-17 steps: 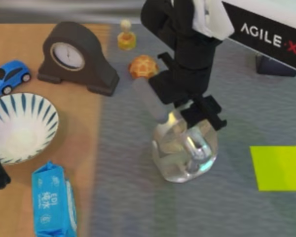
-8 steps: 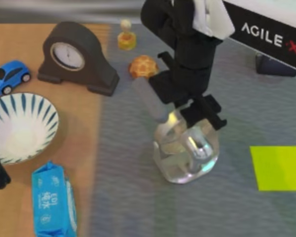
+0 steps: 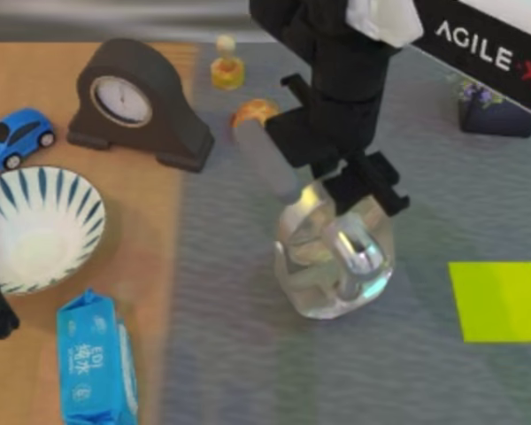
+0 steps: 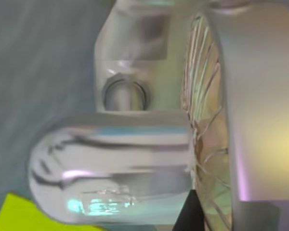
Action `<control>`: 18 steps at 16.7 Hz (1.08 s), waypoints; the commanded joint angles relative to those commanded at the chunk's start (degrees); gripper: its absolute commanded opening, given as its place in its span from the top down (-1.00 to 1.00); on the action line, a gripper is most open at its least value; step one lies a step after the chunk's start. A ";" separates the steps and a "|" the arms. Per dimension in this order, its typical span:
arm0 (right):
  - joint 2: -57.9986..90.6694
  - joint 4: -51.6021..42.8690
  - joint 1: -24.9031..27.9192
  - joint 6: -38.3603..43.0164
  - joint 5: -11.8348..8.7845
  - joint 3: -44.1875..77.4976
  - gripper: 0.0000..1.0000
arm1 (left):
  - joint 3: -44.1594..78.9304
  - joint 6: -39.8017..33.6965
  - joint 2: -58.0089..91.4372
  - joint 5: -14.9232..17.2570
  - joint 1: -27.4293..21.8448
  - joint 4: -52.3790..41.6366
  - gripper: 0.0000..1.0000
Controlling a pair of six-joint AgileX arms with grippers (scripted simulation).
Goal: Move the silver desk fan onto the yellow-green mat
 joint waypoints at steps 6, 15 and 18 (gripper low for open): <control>0.99 -6.98 0.23 0.08 0.03 8.01 1.00 | 0.00 0.00 0.00 0.00 0.00 0.00 -1.00; -1.50 -8.72 -1.35 -11.75 -1.73 3.69 1.00 | 0.00 0.00 0.00 0.00 0.00 0.00 -1.00; -4.21 -9.89 -3.08 -25.70 -3.19 -0.22 1.00 | 0.00 0.00 0.00 0.00 0.00 0.00 -1.00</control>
